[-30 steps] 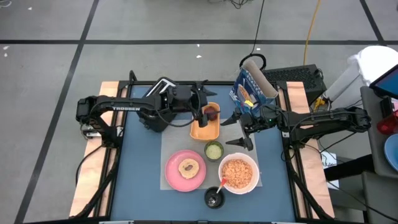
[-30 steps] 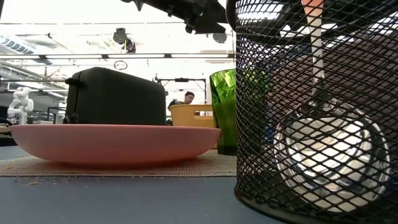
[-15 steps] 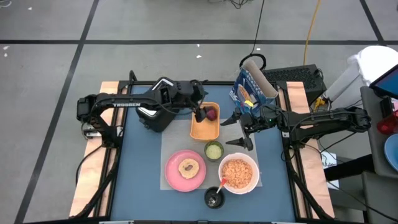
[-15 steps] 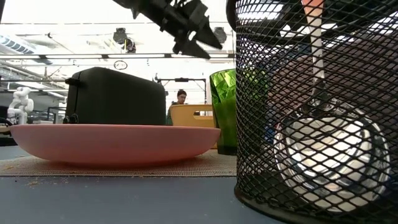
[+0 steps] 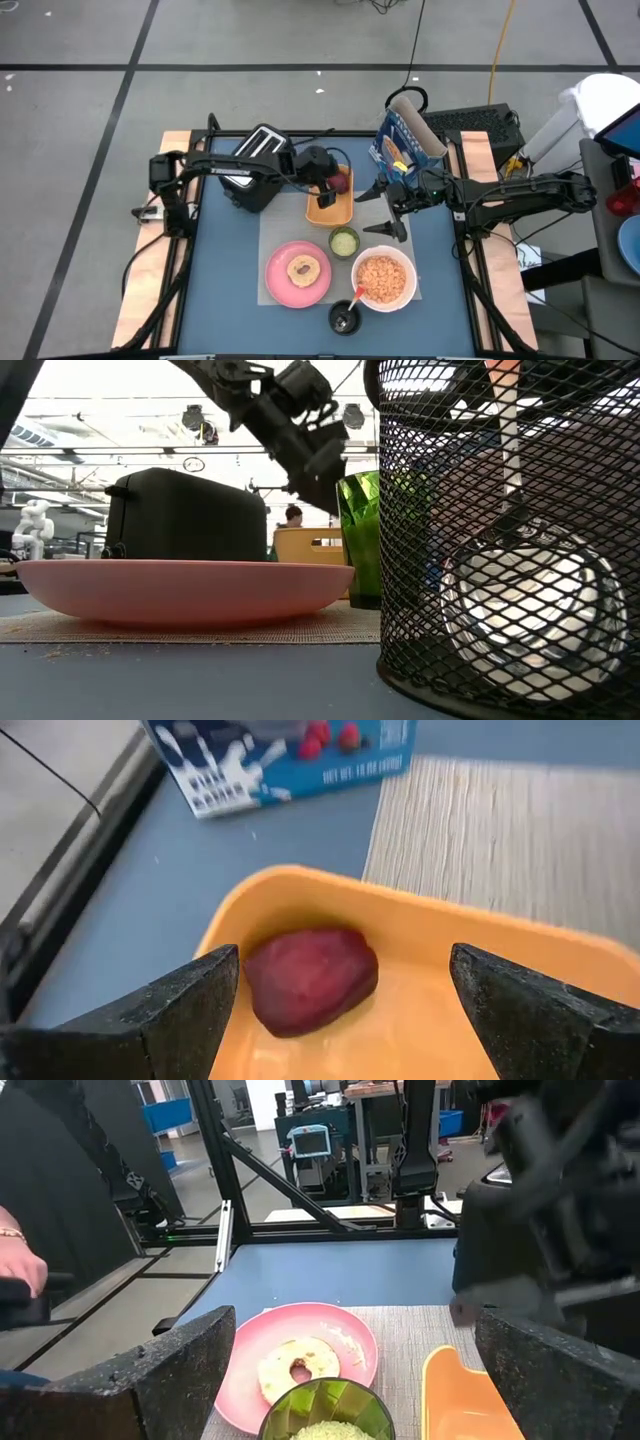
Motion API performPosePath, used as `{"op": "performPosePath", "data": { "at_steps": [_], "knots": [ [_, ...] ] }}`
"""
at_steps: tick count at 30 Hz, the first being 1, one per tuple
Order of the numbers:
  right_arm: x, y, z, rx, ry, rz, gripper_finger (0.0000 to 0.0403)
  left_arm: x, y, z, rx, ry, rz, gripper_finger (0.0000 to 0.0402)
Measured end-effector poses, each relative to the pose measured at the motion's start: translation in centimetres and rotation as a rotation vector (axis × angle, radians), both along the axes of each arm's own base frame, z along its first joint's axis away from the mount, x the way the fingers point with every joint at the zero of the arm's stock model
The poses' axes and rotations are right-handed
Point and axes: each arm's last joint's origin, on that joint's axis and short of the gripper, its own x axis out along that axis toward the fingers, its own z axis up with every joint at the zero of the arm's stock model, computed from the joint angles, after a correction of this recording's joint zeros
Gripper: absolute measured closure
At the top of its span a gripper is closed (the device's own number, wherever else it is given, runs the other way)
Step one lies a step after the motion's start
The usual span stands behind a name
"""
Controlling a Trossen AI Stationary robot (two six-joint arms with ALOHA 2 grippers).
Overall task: Arrange a breakfast setting
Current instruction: Put the apple on the top of the pink plate
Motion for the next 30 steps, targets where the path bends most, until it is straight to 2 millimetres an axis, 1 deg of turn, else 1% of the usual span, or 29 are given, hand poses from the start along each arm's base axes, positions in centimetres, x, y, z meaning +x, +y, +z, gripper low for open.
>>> {"op": "performPosePath", "data": {
  "at_steps": [10,15,21,30],
  "knots": [
    [0.0,0.0,0.0,0.000,0.001,0.000,0.0005,1.1,0.3,-4.2,0.001,0.109,0.002,0.0035],
    [0.0,0.0,0.0,-0.001,0.001,0.001,0.0005,1.3,0.5,-5.6,0.020,0.149,0.035,0.0035],
    [0.0,0.0,0.0,-0.040,-0.009,0.007,0.0005,1.3,0.6,-5.6,0.041,0.153,0.065,0.0035],
    [0.0,0.0,0.0,-0.043,-0.010,0.007,0.0005,1.3,0.6,-5.6,0.050,0.147,0.062,0.0035]
  ]
}}
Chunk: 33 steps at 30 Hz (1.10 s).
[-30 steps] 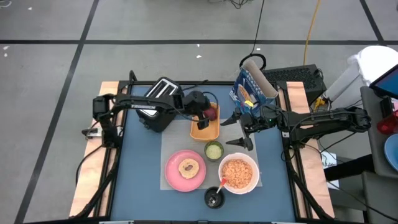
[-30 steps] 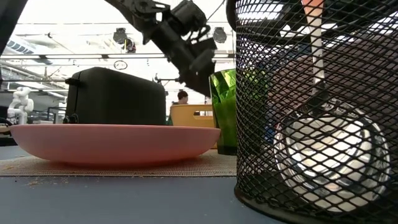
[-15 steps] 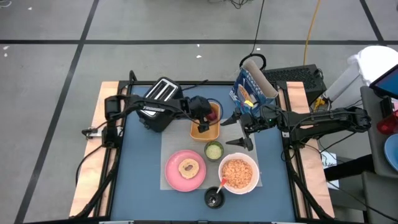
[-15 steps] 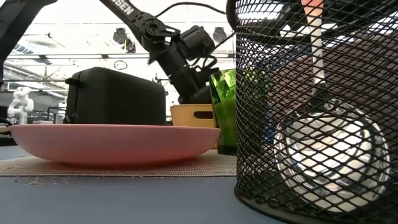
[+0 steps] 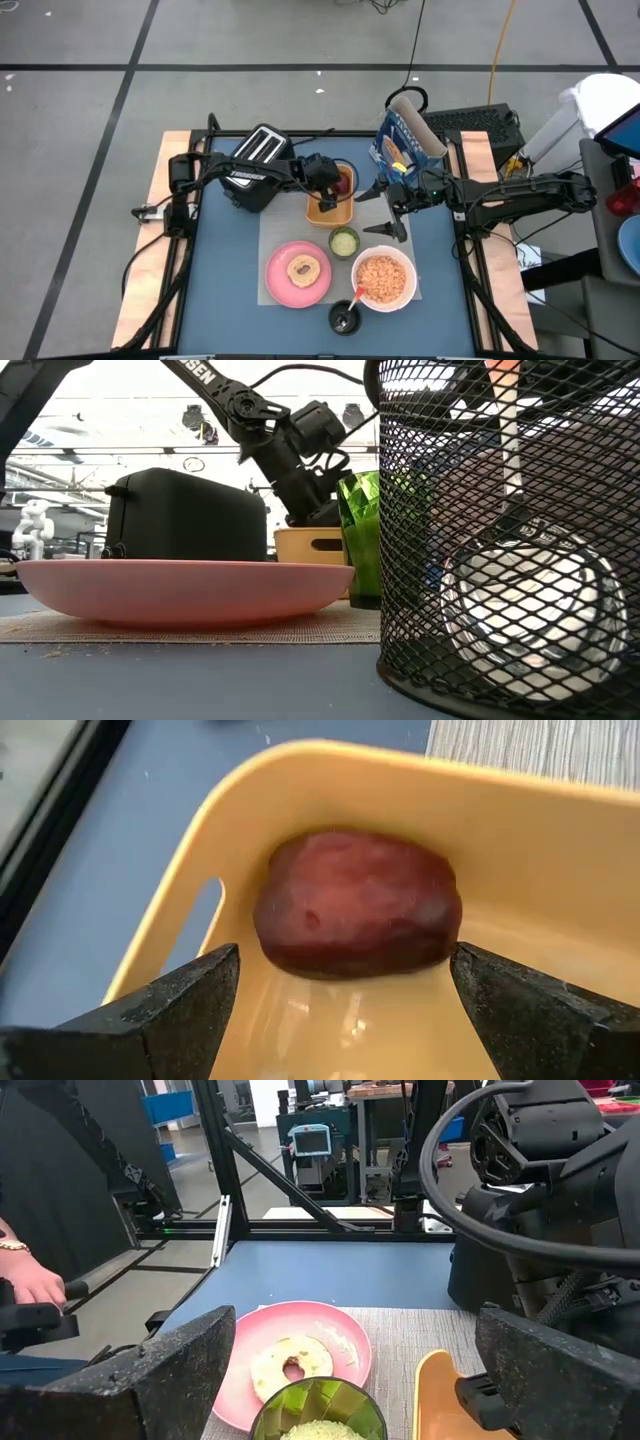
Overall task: Arrange a breakfast setting
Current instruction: Put the apple on the top of the pink plate
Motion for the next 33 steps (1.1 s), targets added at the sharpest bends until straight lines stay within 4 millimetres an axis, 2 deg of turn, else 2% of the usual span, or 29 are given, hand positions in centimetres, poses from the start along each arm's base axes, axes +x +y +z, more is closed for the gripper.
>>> {"op": "performPosePath", "data": {
  "at_steps": [23,33],
  "knots": [
    [0.00,0.00,0.00,-0.004,-0.001,0.001,0.0005,0.42,-0.33,0.28,-0.100,-0.094,0.097,0.0034],
    [0.00,0.00,0.00,-0.004,-0.001,0.001,0.0005,0.96,-0.86,0.72,-0.086,-0.150,0.071,0.0034]
  ]
}}
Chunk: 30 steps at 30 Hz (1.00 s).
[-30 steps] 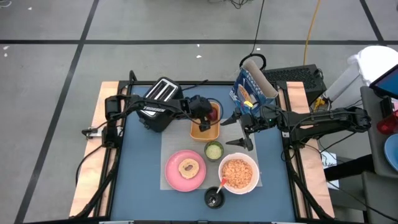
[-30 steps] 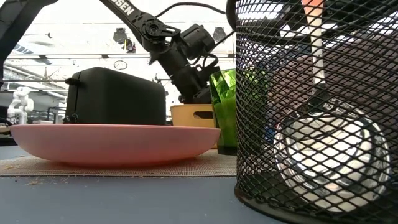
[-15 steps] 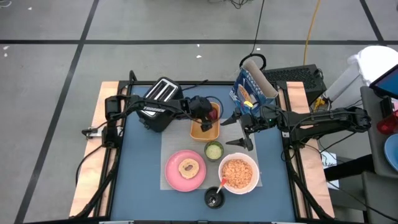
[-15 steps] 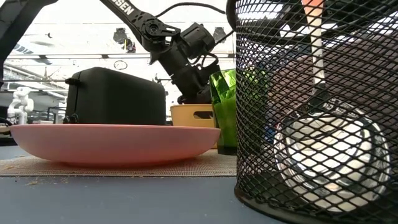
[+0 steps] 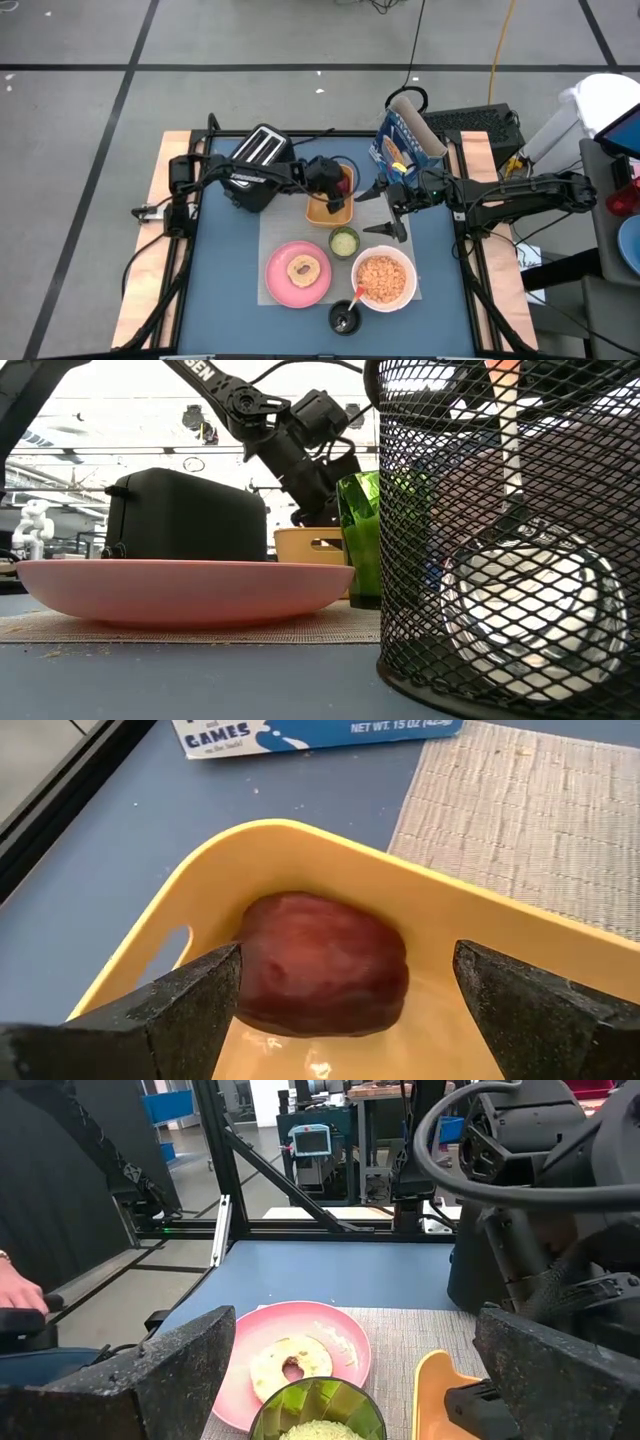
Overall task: Arrange a breakfast setting
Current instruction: Put the apple on the top of the pink plate
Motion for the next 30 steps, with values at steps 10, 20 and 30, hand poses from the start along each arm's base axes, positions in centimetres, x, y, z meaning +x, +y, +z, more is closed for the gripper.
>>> {"op": "performPosePath", "data": {
  "at_steps": [10,20,30],
  "knots": [
    [0.0,0.0,-0.1,0.001,0.007,0.001,0.0005,0.3,0.5,-1.5,-0.003,0.021,0.010,0.0034],
    [0.0,0.0,-0.1,0.001,0.006,0.000,0.0005,0.5,0.5,-2.1,0.007,0.034,-0.002,0.0035],
    [0.0,0.0,-0.1,0.001,0.007,0.000,0.0005,0.5,0.5,-2.1,0.015,0.037,-0.012,0.0109]
  ]
}}
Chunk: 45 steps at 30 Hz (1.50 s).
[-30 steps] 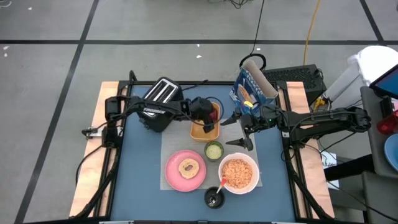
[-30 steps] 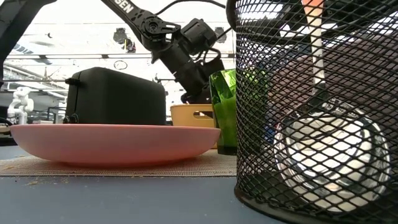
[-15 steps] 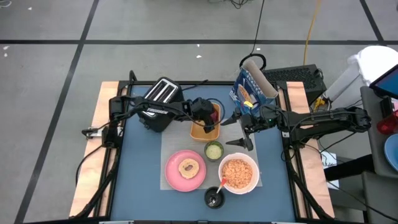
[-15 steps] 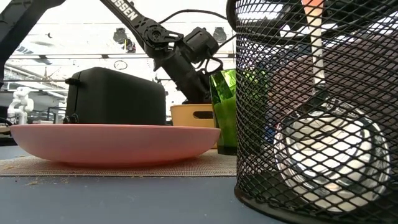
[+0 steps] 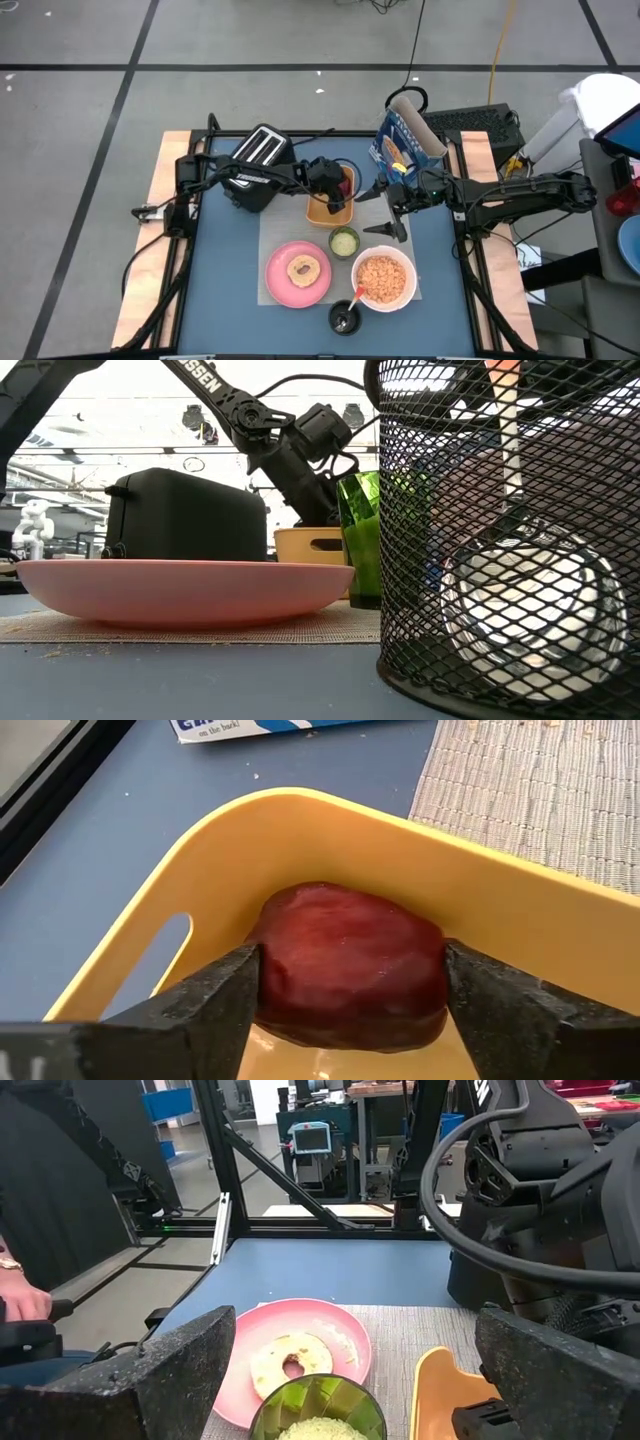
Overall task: Arrange a breakfast setting
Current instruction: Put the apple on the top of the pink plate
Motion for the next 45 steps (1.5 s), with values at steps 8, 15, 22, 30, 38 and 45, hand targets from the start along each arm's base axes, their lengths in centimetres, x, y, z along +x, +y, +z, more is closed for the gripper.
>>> {"op": "performPosePath", "data": {
  "at_steps": [8,15,22,30,38,45],
  "knots": [
    [0.0,0.0,0.0,0.000,0.000,0.000,0.0005,-0.1,0.0,0.2,0.009,0.006,-0.011,0.0126],
    [0.0,0.0,0.0,0.000,0.001,0.000,0.0005,-0.6,-0.1,1.1,0.015,0.018,-0.014,0.0128],
    [0.0,0.0,-0.1,0.011,0.009,-0.002,0.0005,-1.2,-0.8,3.1,0.021,0.010,-0.023,0.0128],
    [0.0,0.0,0.1,0.067,0.009,-0.012,0.0005,-2.2,-1.6,6.7,0.052,-0.041,-0.049,0.0129],
    [0.0,0.0,0.1,0.225,0.049,-0.039,0.0005,-3.6,-2.5,10.4,0.136,-0.103,-0.058,0.0129],
    [0.0,0.0,0.0,0.457,0.110,-0.080,0.0005,-4.9,-4.2,13.8,0.268,-0.156,-0.051,0.0129]
  ]
}}
